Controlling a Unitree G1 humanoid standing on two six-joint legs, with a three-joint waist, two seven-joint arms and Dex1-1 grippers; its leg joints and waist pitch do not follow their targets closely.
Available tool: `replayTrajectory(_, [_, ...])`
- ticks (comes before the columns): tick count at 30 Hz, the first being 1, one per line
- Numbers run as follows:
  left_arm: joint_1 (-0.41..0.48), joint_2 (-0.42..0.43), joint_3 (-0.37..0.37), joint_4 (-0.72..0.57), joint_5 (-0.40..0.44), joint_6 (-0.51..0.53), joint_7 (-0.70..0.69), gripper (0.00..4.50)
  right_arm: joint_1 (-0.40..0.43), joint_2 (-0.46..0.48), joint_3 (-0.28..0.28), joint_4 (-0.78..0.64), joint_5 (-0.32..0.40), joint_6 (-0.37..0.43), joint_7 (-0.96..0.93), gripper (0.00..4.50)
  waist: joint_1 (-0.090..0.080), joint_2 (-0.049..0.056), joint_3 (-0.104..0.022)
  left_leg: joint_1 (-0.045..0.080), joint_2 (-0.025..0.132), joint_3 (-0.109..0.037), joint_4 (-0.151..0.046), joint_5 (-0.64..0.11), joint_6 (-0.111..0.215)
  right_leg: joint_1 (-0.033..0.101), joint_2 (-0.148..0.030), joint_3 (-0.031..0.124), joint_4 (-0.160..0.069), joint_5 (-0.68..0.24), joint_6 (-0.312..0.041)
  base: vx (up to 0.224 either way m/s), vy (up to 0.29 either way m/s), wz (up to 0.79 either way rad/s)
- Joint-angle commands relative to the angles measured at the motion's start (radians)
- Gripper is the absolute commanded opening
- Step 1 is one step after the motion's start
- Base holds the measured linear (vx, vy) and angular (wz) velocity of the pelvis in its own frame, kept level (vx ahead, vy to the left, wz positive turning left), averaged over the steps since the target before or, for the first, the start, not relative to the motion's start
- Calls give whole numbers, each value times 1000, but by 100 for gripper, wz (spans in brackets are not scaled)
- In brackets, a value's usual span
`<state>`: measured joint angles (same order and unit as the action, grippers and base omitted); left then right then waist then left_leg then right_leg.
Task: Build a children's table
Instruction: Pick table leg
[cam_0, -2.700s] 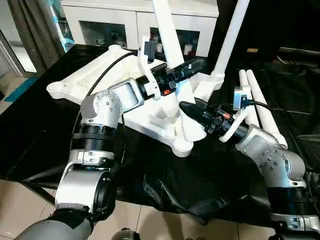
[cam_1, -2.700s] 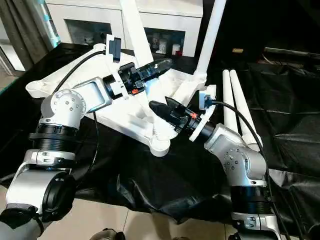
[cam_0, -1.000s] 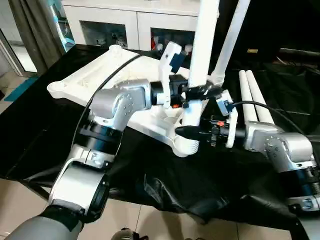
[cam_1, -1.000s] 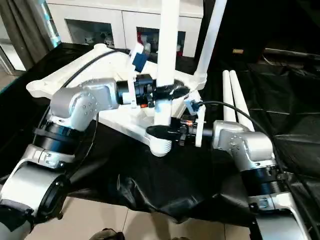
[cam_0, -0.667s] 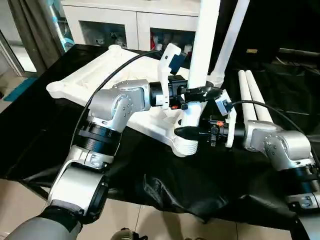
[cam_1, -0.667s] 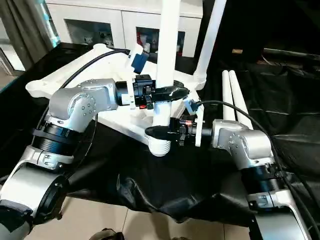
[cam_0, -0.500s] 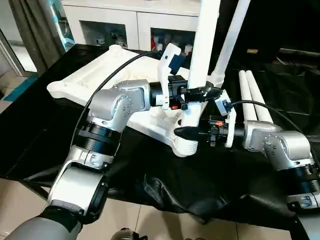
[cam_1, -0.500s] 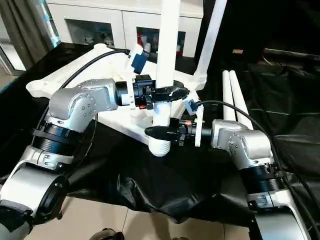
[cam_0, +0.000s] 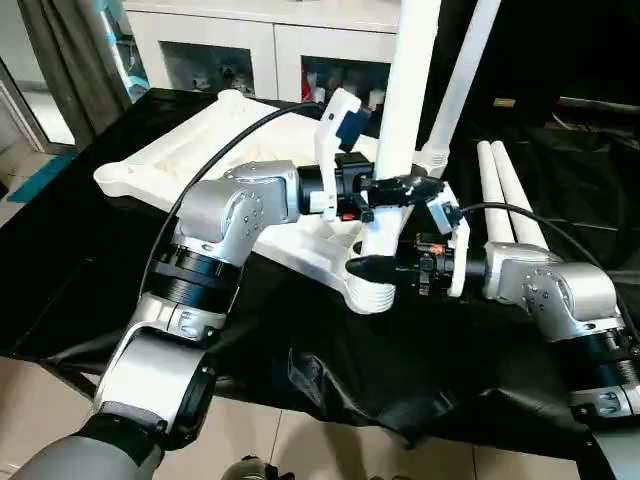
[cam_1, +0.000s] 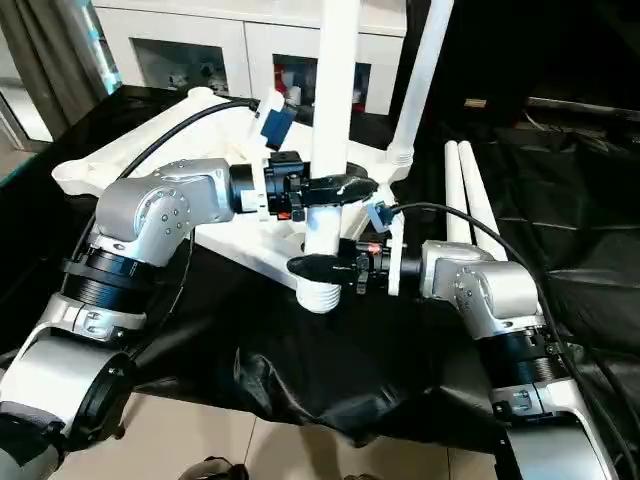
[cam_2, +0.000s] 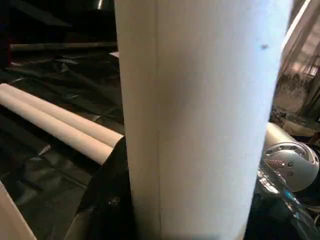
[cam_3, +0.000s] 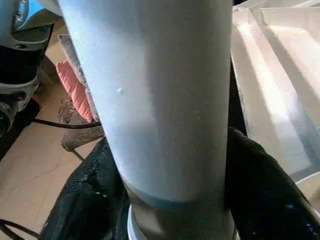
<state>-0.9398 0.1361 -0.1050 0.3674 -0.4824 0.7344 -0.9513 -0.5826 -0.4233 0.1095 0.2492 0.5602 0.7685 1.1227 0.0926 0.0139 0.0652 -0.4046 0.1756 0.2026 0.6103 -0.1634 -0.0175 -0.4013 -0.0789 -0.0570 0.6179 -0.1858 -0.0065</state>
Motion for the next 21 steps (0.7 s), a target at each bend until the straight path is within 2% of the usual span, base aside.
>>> replayTrajectory(1, [8, -7, -27, -35, -7, 17, -16, 188, -18, 4, 9, -4, -8, -22, -4, 237, 3, -22, -86, 29, 51, -24, -55, -86, 73, 55, -71, 39, -62, -104, -259, 0, 0, 0])
replayTrajectory(11, [6, -12, -13, -30, -11, 21, -13, 188, -16, 10, 4, -3, -13, -27, 11, 204, 3, -21, -87, 30, 51, -25, -55, -89, 70, 54, -70, 39, -61, -107, -258, 0, 0, 0])
replayTrajectory(12, [4, -12, -10, -29, -7, 10, -8, 223, -16, 10, 4, -2, -15, -31, 9, 204, 3, -21, -87, 30, 51, -25, -55, -88, 71, 54, -70, 39, -61, -106, -258, 0, 0, 0])
replayTrajectory(14, [-1, -14, 2, -30, -20, 22, -9, 258, -15, 9, 4, -1, -14, -34, 9, 202, 3, -20, -87, 30, 52, -25, -55, -90, 71, 54, -70, 39, -61, -105, -259, 0, 0, 0])
replayTrajectory(16, [-3, -17, 9, -31, -27, 27, -10, 268, -15, 9, 4, 0, -15, -36, 9, 200, 3, -22, -87, 29, 51, -25, -55, -88, 72, 55, -70, 39, -61, -103, -259, 0, 0, 0])
replayTrajectory(19, [-32, -36, 61, 8, -30, 6, 42, 301, -14, 11, 4, 0, -20, -41, 12, 196, 3, -22, -87, 29, 50, -25, -53, -88, 74, 55, -70, 39, -62, -100, -262, 0, 0, 0])
replayTrajectory(21, [-42, -34, 72, 22, -31, -4, 41, 304, -12, 12, 5, -1, -22, -42, 13, 195, 4, -22, -87, 29, 51, -25, -54, -92, 74, 54, -70, 38, -62, -106, -261, 0, 0, 0])
